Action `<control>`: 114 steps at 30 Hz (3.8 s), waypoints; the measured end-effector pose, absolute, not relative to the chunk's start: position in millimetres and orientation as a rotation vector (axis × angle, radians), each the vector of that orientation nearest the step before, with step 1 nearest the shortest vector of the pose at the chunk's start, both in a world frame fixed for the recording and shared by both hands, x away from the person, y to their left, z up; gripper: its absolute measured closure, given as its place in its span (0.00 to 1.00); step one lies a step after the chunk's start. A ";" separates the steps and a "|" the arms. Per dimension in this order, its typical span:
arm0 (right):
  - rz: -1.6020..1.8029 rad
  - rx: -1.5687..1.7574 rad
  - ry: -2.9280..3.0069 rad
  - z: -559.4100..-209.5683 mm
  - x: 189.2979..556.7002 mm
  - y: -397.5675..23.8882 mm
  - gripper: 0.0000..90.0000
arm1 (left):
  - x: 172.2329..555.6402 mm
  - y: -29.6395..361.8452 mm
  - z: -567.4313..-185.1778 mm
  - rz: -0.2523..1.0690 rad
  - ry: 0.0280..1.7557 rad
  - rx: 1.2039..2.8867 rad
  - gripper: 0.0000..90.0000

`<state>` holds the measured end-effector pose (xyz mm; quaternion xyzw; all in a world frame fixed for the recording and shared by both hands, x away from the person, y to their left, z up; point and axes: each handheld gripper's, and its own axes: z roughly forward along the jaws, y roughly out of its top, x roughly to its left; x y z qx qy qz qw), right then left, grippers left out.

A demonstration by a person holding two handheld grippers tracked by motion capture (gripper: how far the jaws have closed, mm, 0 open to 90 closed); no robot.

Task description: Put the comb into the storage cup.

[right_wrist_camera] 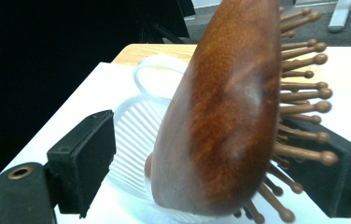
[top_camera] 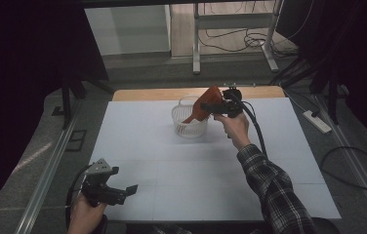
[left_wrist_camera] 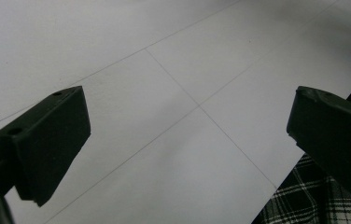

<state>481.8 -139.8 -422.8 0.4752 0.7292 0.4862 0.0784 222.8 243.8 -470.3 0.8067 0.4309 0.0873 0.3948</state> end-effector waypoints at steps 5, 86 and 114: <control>1.458 1.408 2.203 -419.9 479.3 -141.8 0.13 | 222.8 243.9 -470.3 0.221 1.094 2.044 0.01; 1.172 1.094 2.400 -426.6 401.9 -198.9 0.00 | 223.7 243.7 -471.1 0.206 1.097 2.055 0.01; 1.110 1.046 2.471 -436.8 368.8 -228.1 0.00 | 223.6 243.9 -471.1 0.204 1.102 2.045 0.01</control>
